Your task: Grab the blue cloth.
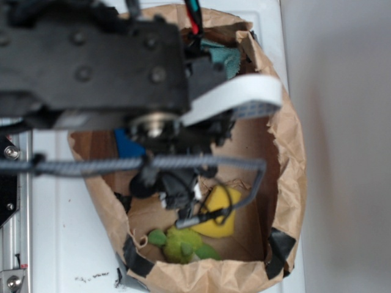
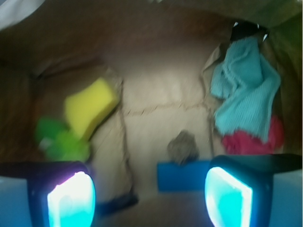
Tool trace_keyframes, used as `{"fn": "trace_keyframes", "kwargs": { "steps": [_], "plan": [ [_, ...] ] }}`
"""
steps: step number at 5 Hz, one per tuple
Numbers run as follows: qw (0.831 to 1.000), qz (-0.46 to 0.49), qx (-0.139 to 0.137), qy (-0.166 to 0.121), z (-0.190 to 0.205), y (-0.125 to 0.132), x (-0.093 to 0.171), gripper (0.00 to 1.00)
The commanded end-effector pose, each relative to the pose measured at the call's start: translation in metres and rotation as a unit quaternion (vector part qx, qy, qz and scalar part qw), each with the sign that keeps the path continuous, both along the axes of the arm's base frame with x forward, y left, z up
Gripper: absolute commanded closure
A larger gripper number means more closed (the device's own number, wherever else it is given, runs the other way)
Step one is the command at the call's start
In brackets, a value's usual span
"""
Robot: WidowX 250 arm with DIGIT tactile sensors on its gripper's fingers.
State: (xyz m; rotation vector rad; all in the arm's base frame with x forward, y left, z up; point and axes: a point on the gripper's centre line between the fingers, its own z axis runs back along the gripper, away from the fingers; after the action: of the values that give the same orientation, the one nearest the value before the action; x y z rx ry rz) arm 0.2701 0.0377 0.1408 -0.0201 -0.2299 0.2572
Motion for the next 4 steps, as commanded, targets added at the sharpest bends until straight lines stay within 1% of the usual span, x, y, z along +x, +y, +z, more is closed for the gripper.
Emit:
{"fn": "trace_keyframes", "kwargs": {
  "steps": [1,2,4],
  "plan": [
    [1.0,0.008,0.019,-0.016,-0.005,0.034,0.02,0.0],
    [0.999,0.017,0.026,-0.014,-0.016,0.043,0.029,0.0],
    [0.998,0.025,0.052,-0.014,-0.027,0.054,0.035,0.0]
  ]
}}
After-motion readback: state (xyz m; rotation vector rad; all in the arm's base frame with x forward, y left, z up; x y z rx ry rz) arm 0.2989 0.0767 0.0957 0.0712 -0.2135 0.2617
